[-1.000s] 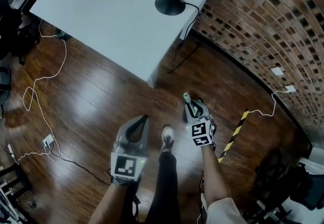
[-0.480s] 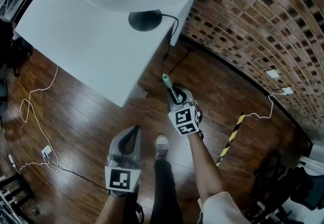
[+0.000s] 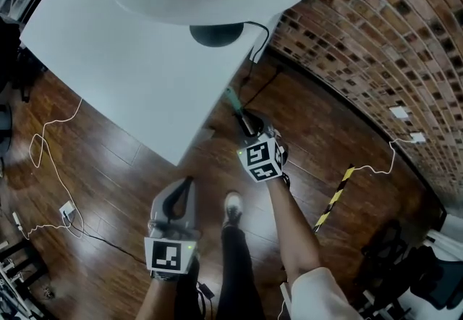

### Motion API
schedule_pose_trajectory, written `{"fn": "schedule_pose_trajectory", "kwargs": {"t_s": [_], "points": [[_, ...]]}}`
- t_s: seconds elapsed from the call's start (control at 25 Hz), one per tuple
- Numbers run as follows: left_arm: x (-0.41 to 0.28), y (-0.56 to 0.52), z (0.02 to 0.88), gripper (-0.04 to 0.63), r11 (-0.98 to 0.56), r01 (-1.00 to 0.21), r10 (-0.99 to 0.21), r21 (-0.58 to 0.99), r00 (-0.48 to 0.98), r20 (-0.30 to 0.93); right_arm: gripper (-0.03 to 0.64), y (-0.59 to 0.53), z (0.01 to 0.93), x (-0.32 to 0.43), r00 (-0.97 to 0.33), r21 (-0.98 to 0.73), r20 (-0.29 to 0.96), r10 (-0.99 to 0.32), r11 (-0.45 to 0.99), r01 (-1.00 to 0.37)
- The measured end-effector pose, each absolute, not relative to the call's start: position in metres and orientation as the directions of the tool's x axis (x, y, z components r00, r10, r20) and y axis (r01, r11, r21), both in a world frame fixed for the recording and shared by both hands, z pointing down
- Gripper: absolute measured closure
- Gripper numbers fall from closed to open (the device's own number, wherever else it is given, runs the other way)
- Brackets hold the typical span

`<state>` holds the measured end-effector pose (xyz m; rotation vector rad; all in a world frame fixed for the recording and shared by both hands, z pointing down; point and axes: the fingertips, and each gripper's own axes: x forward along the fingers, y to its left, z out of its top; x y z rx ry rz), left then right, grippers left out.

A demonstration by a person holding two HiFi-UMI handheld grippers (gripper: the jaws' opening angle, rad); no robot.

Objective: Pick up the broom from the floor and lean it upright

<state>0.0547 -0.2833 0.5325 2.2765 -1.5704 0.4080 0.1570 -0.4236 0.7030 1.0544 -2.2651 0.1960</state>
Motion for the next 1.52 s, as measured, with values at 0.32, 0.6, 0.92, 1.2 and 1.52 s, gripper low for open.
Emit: {"fn": "schedule_pose_trajectory", "kwargs": {"t_s": [0.32, 0.6, 0.92, 1.2, 1.52], "points": [[0.052, -0.280, 0.541, 0.594, -0.325, -0.939, -0.831, 0.110, 0.339, 0.441, 0.505, -0.426, 0.704, 0.156, -0.470, 0.186, 0.594, -0.653, 0.680, -0.710], [0.052, -0.278, 0.544, 0.595, -0.328, -0.939, -0.829, 0.108, 0.341, 0.443, 0.502, -0.431, 0.702, 0.161, -0.463, 0.188, 0.585, -0.666, 0.667, -0.721], [0.056, -0.280, 0.547, 0.594, -0.328, -0.938, -0.826, 0.110, 0.341, 0.449, 0.501, -0.432, 0.704, 0.168, -0.456, 0.202, 0.583, -0.673, 0.663, -0.720], [0.057, -0.279, 0.550, 0.594, -0.329, -0.938, -0.822, 0.115, 0.344, 0.455, 0.499, -0.428, 0.707, 0.169, -0.459, 0.194, 0.588, -0.666, 0.667, -0.719], [0.054, -0.282, 0.554, 0.594, -0.329, -0.938, -0.821, 0.114, 0.343, 0.456, 0.495, -0.419, 0.705, 0.180, -0.435, 0.189, 0.579, -0.690, 0.633, -0.751]]}}
